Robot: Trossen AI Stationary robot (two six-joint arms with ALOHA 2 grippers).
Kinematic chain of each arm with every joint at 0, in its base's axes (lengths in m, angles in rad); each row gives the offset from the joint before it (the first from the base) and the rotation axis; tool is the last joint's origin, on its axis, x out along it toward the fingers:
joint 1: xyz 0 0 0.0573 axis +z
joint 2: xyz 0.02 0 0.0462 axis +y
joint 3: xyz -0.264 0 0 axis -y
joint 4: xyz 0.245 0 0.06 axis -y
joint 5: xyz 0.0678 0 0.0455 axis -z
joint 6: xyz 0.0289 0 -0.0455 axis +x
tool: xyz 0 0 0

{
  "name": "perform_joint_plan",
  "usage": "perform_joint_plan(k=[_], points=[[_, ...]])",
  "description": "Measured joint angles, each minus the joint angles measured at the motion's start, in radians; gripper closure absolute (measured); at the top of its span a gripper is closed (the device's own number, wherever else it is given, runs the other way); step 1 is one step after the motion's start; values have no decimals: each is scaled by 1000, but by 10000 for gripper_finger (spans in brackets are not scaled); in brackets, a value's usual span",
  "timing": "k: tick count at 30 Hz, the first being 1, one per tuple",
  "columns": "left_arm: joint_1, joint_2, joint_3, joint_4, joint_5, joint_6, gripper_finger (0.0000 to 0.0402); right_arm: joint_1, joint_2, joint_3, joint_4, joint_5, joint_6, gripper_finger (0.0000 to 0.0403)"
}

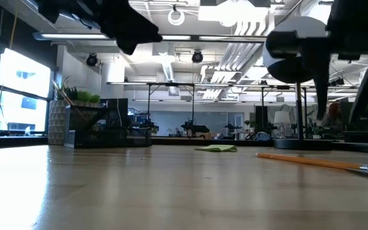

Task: Pick and place office supplies into organizer
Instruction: Put the yellow pencil into the desk organizer

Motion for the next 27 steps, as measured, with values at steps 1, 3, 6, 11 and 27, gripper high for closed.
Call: perform_joint_plan(k=[1, 3, 6, 11, 27], points=[[0, 0, 0, -13, -10, 1, 295, 0, 16, 0, -7, 7, -45, 281], [1, 0, 0, -35, -29, 1, 295, 0, 41, 0, -6, 38, -126, 281], [1, 0, 0, -52, -46, 1, 296, -5, 56, 0, 12, 57, -223, 281], [0, 0, 0, -59, -49, -3, 296, -35, 58, 0, 50, -7, -294, 281], [-67, 22, -1, -41, -104, 80, 296, -81, 49, 44, 37, 17, 210, 281]])
